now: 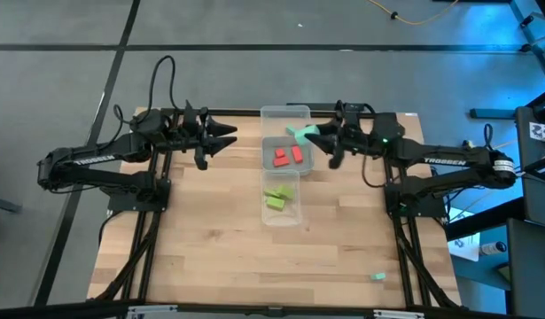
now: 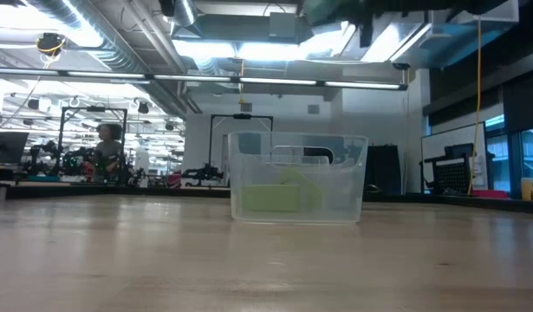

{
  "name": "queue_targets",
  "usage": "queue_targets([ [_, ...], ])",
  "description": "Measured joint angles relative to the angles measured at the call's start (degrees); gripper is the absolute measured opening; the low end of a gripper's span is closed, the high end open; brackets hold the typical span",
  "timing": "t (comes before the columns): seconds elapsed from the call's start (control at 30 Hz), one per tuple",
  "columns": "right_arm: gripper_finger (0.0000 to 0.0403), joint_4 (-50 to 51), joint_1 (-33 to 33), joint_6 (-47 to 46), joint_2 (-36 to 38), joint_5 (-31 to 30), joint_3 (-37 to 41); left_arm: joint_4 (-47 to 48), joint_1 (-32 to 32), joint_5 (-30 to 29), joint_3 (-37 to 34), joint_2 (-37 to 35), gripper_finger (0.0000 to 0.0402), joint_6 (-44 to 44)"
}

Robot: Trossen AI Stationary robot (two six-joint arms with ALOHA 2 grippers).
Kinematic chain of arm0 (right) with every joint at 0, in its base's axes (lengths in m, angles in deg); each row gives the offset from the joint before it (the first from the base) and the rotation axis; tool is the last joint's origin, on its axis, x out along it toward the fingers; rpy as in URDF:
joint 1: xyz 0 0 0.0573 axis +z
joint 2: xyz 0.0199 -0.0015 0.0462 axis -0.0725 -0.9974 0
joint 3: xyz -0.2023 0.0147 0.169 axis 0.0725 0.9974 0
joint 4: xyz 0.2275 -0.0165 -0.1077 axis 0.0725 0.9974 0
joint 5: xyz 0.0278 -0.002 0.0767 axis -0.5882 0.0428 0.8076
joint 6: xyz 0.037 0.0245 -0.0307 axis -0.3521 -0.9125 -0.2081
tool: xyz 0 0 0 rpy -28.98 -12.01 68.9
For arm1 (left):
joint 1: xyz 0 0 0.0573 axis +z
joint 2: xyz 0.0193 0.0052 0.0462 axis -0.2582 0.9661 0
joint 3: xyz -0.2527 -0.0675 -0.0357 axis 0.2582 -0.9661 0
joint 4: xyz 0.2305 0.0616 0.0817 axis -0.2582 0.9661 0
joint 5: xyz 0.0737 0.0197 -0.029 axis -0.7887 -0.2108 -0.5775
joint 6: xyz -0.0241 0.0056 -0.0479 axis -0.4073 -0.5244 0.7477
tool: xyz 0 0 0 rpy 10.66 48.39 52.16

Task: Sort & place blocks by color
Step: Put the top blue block into the top transparent bin

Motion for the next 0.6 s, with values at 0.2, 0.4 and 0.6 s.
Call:
queue_targets([
  [0.2, 0.0135, 16.4, -4.2, 5.5, -12.4, -4.8, -14.6, 0.0, 0.0, -0.4, 0.0, 0.0, 0.0157, 0.0],
  [0.4, 0.0135, 36.9, -12.7, 10.1, -30.1, -11.3, -30.0, 0.0, 0.0, -0.4, 0.0, 0.0, 0.0157, 0.0],
  [0.6, 0.0135, 43.2, -19.0, -0.4, -42.2, -11.4, -32.2, 0.0, 0.0, -1.2, 0.0, 0.0, 0.0157, 0.0],
])
